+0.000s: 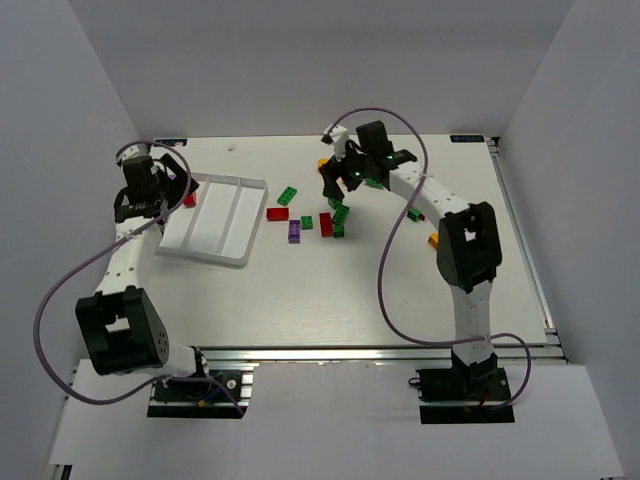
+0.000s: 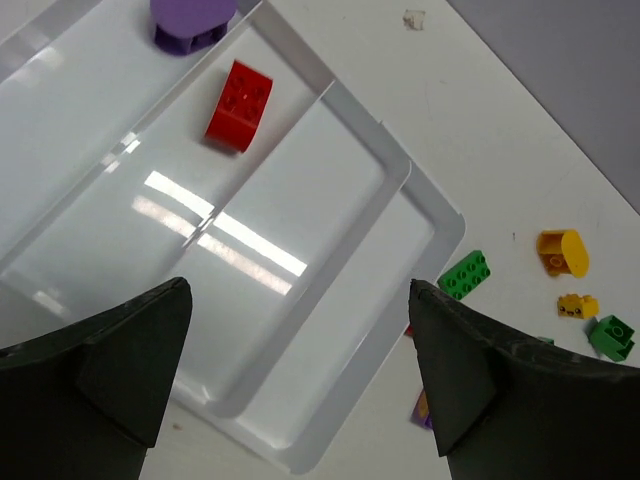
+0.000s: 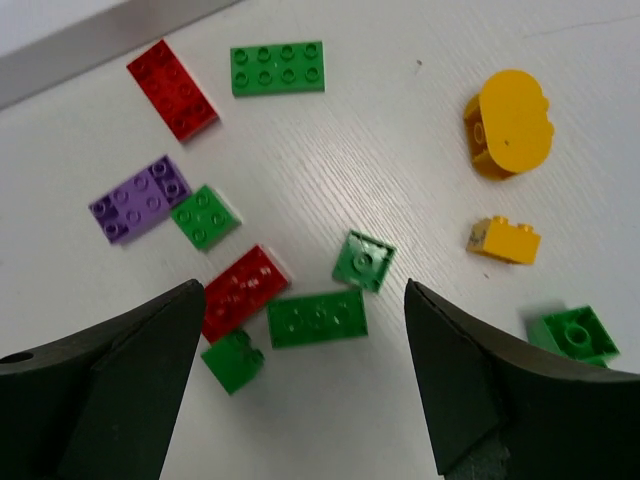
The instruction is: Sort the legos into containers by color
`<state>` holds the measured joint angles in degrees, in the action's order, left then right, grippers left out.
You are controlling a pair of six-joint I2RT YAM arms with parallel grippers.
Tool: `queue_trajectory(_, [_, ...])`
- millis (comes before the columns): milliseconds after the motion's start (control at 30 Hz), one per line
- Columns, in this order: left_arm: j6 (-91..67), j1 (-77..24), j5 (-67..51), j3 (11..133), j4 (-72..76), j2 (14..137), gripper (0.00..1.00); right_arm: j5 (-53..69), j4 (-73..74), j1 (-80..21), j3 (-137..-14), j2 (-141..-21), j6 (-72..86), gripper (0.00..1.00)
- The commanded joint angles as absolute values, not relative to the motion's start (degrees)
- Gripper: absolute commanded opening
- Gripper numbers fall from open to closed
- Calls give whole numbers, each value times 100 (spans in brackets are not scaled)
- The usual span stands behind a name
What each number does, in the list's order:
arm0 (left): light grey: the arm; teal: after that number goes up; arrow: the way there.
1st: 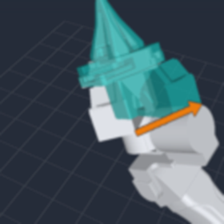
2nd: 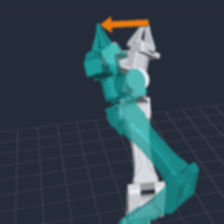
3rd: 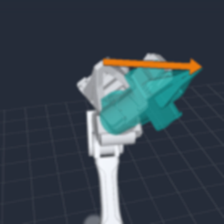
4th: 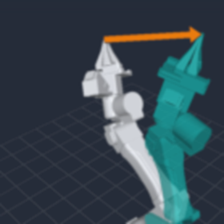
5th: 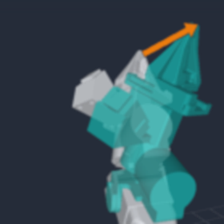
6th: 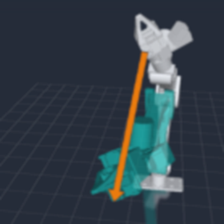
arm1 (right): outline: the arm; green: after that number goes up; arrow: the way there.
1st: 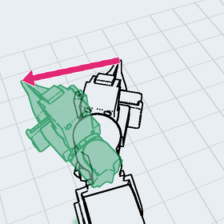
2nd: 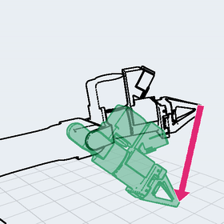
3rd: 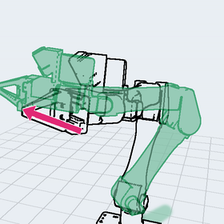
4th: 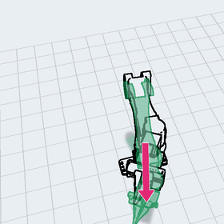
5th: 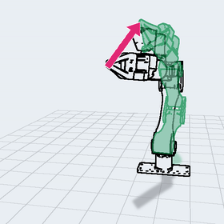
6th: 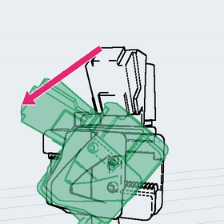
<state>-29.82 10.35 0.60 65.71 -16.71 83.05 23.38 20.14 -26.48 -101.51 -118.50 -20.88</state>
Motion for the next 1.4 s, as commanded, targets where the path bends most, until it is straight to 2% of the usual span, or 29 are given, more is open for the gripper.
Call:
queue_trajectory(0, [-3409, 1186, -89, 6083, -1968, 7710, 98, 1653, 2601, -3093, -10836, -12251, -1197, 84])
queue_trajectory(300, [-3481, 1292, -79, 5485, -2645, 6329, 98, 792, 2821, -3577, -11180, -12928, -326, 72])
queue_trajectory(567, [-3401, 1292, -79, 5168, -2865, 5652, 98, 299, 2567, -3630, -10986, -13060, -501, 69])
queue_trajectory(1000, [-3560, 1292, -352, 4887, -2681, 5441, 98, 211, 2487, -3647, -10802, -13113, -747, 70])
queue_trajectory(1233, [-3621, 1292, -378, 4817, -2690, 5265, 98, 1185, 1830, -3604, -10144, -12429, -1476, 76])
queue_trajectory(1367, [-3735, 1292, -457, 4702, -2619, 5142, 98, 810, 1862, -3604, -10291, -12489, -1223, 75])
